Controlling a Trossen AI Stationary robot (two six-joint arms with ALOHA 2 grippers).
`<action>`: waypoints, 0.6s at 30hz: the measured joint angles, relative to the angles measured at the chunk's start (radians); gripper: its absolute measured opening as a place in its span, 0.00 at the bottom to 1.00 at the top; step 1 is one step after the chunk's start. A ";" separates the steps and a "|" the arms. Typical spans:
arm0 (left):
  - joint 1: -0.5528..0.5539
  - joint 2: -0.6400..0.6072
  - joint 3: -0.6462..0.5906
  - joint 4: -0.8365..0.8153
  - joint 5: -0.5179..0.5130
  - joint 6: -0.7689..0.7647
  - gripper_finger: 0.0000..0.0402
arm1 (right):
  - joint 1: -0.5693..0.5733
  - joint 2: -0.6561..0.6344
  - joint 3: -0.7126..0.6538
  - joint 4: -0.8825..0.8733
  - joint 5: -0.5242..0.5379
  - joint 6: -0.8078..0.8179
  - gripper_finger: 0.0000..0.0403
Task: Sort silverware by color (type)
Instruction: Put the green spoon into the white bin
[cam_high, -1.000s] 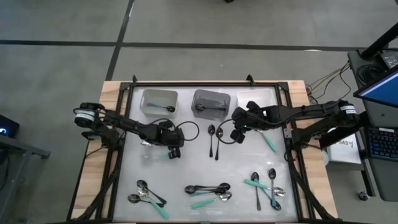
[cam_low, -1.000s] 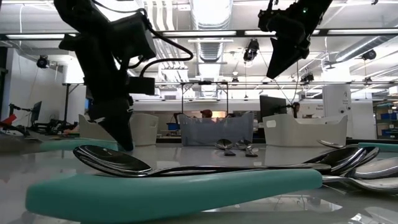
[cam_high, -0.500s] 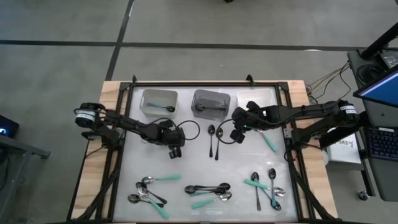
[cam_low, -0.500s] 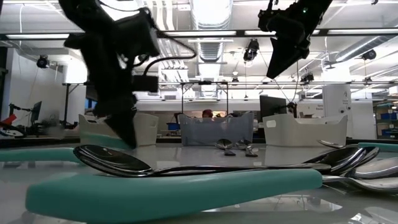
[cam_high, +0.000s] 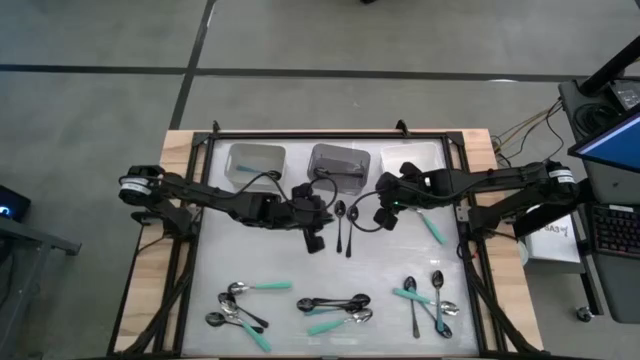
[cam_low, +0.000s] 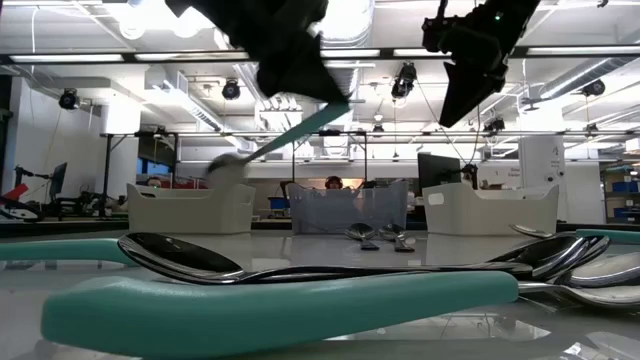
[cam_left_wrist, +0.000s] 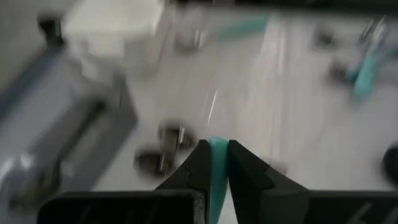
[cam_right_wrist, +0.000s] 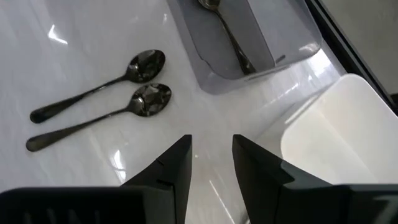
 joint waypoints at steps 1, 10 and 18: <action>0.000 0.000 0.010 0.040 0.000 0.017 0.04 | 0.000 -0.004 0.000 -0.003 0.000 0.002 0.27; -0.005 0.000 0.030 0.350 0.055 0.079 0.04 | 0.000 -0.032 -0.046 0.131 -0.001 -0.027 0.28; -0.004 -0.001 0.031 0.521 0.035 0.131 0.04 | 0.002 -0.110 -0.173 0.412 -0.094 -0.149 0.27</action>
